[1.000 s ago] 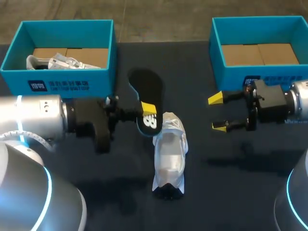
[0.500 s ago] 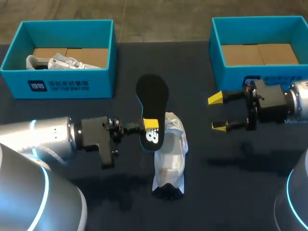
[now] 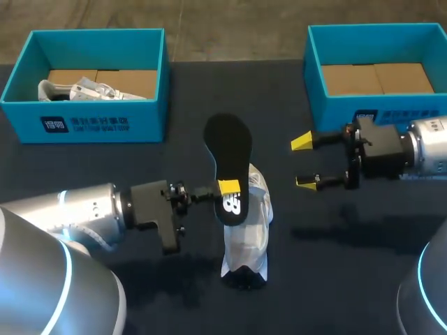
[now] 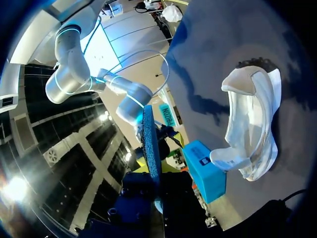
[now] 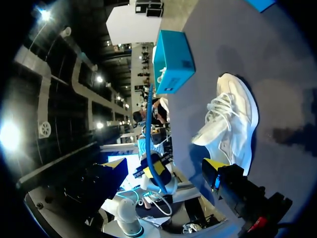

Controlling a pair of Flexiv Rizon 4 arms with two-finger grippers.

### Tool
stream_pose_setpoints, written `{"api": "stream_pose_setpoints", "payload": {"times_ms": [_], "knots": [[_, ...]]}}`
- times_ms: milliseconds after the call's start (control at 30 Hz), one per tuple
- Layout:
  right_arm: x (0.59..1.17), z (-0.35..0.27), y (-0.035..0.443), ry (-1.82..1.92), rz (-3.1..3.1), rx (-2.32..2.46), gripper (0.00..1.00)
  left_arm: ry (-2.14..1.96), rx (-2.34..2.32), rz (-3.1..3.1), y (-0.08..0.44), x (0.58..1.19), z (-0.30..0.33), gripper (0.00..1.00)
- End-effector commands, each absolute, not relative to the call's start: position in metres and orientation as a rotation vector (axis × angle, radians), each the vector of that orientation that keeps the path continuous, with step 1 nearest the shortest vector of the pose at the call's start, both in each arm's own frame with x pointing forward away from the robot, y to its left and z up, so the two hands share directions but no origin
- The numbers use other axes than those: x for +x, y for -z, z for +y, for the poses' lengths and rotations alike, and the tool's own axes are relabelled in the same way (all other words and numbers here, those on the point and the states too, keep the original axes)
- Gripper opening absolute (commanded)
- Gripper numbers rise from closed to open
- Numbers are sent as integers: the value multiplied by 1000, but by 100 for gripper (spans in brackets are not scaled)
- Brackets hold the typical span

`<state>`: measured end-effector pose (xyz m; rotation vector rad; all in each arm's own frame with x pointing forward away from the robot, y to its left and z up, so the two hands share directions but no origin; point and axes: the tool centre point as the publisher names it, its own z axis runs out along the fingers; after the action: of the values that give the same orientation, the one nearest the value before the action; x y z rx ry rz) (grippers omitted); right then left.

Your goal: Take the shoe out of the shoebox, open the shoe tongue, remove and reinsert the insole, then place the shoe into the shoebox

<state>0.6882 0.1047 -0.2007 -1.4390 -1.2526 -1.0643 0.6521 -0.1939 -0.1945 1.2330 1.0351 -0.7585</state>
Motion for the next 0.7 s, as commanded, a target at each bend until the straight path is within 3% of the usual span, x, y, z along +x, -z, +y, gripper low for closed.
{"api": "stream_pose_setpoints", "payload": {"times_ms": [33, 700], "knots": [[691, 108, 203, 1064, -1253, -1436, 100, 756, 1233, 1036, 194, 652, -195, 0], [708, 147, 211, 1111, -1295, -1355, 100, 786, 1241, 979, 207, 656, -205, 0]]}}
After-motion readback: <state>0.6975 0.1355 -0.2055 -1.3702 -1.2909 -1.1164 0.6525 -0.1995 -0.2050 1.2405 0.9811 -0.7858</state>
